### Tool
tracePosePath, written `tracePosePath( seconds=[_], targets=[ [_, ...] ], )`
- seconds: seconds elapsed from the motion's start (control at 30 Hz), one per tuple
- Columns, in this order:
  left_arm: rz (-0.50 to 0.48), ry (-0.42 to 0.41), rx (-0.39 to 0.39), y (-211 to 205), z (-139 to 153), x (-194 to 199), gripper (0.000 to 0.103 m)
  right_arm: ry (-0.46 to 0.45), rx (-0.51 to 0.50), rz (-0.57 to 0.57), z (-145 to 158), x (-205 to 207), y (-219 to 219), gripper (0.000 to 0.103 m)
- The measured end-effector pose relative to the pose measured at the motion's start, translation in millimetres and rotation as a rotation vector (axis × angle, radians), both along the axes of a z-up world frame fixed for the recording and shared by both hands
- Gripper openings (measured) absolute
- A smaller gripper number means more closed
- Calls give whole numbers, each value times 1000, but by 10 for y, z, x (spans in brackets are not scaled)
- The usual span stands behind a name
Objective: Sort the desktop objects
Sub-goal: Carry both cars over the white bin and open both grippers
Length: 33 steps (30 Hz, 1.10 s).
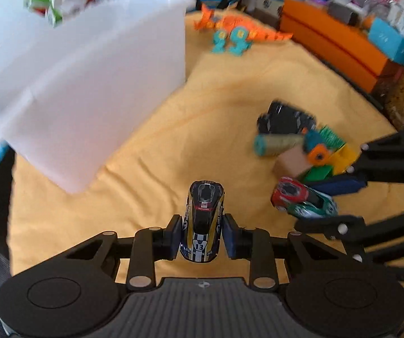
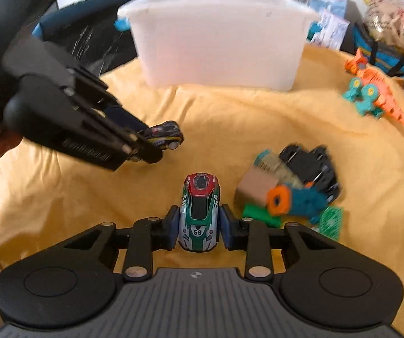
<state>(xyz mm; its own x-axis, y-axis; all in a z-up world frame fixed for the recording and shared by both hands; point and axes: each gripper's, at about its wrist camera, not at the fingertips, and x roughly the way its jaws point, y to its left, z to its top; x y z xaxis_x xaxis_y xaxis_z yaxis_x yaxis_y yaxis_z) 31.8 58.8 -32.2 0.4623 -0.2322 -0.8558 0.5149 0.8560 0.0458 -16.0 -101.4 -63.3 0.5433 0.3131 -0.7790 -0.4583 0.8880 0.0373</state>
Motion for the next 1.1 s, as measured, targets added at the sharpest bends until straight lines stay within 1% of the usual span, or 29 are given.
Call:
tracePosePath(
  seconds=[0.1,0.17,0.23,0.3,0.4,0.47,0.53,0.6,0.67,0.73,0.8,0.83,0.87,0.9,0.97,1.1],
  targets=[
    [-7,-44,-42,43,336,27,34,-8,26,-16,201,77,-65,33],
    [-6,-88,-70,106,582,84,34,-18,53,-32,373,154,-137,33],
    [11,-141,-74,177,821,168,34,-50,68,-37,563,254,-179,33],
    [36,-193,-58,250,1020,293,34,-110,64,-35,811,362,-196,33],
    [86,-269,3,332,1209,577,34,-208,57,-27,1157,598,-149,33],
    [127,-287,22,394,1278,772,34,-259,54,-19,1338,790,-84,33],
    [167,-279,20,450,1294,978,34,-295,44,-15,1441,999,18,33],
    [199,-265,21,492,1262,1157,34,-294,52,-13,1461,1210,99,33],
    [221,-260,59,499,1178,1317,34,-268,66,-19,1426,1413,156,33],
    [243,-245,82,494,1080,1449,35,-245,61,-31,1338,1636,243,33],
    [270,-213,76,500,995,1556,35,-225,54,-57,1230,1769,298,34],
    [282,-195,66,511,951,1603,38,-207,55,-64,1165,1822,329,34],
    [289,-185,67,515,913,1630,45,-188,56,-67,1103,1871,352,34],
    [293,-184,77,502,884,1644,47,-178,51,-73,1045,1904,377,36],
    [282,-194,95,467,852,1628,48,-170,44,-81,980,1920,392,46],
    [248,-208,70,412,888,1501,50,-178,71,-78,986,1823,323,47]
  ],
)
